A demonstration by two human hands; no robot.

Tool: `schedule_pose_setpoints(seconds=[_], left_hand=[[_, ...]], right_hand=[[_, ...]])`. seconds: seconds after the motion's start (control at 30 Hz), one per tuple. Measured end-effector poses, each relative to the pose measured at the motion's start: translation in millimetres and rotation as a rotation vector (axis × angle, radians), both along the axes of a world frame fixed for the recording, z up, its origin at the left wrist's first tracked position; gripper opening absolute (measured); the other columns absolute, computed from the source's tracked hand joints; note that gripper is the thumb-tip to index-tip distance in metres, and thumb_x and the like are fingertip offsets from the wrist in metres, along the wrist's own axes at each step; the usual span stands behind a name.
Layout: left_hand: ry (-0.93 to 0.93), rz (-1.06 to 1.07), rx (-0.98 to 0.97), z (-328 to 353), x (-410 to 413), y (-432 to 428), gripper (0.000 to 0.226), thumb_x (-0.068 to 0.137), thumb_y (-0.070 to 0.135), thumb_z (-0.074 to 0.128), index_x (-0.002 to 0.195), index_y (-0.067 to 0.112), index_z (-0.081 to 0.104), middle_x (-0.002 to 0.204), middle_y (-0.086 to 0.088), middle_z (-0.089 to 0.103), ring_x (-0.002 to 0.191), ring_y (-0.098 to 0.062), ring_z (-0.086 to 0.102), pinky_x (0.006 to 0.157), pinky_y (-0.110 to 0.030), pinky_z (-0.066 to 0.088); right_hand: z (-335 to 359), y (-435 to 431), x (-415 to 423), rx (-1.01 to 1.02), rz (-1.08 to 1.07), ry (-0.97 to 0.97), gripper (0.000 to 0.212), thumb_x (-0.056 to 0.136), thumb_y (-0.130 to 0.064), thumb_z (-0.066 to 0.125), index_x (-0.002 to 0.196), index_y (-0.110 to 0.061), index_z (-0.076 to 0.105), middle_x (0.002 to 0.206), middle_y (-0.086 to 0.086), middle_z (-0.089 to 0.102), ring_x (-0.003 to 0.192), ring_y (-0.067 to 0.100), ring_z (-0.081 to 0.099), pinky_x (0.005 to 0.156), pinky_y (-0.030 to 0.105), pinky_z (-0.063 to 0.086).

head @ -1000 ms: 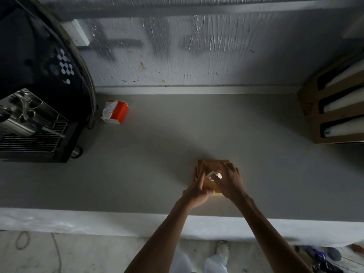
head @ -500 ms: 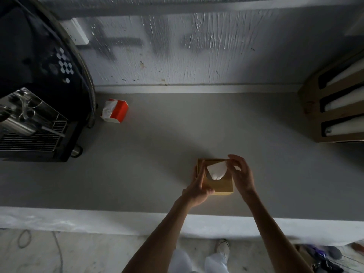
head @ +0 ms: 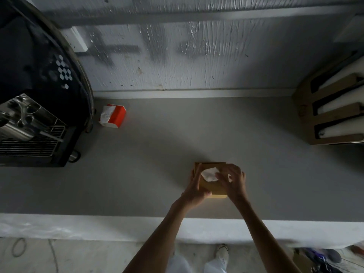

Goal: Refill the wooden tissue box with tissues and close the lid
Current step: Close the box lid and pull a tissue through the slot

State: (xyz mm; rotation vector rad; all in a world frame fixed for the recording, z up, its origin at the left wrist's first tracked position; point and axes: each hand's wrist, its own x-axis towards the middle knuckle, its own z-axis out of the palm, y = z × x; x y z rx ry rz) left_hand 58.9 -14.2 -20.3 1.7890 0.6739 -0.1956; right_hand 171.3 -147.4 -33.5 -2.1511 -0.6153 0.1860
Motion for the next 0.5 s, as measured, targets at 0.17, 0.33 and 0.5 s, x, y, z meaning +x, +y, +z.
schedule_pose_setpoints(seconds=[0.17,0.33,0.5], left_hand=[[-0.135,0.114,0.083,-4,7,5,0.056,0.077,0.049,0.069,0.126,0.028,0.054,0.128,-0.002,0.055,0.119,-0.02,0.054,0.1,-0.043,0.048],[-0.199,0.208,0.185,3,14,16,0.04,0.08,0.042,0.054,0.1,0.011,0.068,0.103,-0.007,0.066,0.094,-0.023,0.064,0.079,-0.047,0.055],[-0.156,0.193,0.18,5,16,15,0.042,0.072,0.047,0.055,0.086,0.008,0.064,0.094,-0.013,0.064,0.086,-0.028,0.063,0.072,-0.044,0.053]], right_hand=[[30,10,-14,0.001,0.074,-0.203,0.016,0.074,-0.019,0.077,0.09,-0.014,0.073,0.115,0.001,0.061,0.108,0.018,0.039,0.084,0.054,0.047],[2,-5,-7,-0.043,-0.025,0.117,0.021,0.082,-0.032,0.072,0.1,-0.02,0.073,0.127,0.005,0.057,0.119,0.031,0.041,0.092,0.057,0.046],[-4,-3,1,0.106,-0.067,0.177,0.017,0.077,-0.044,0.068,0.094,-0.039,0.07,0.107,-0.023,0.056,0.104,0.025,0.057,0.08,0.055,0.055]])
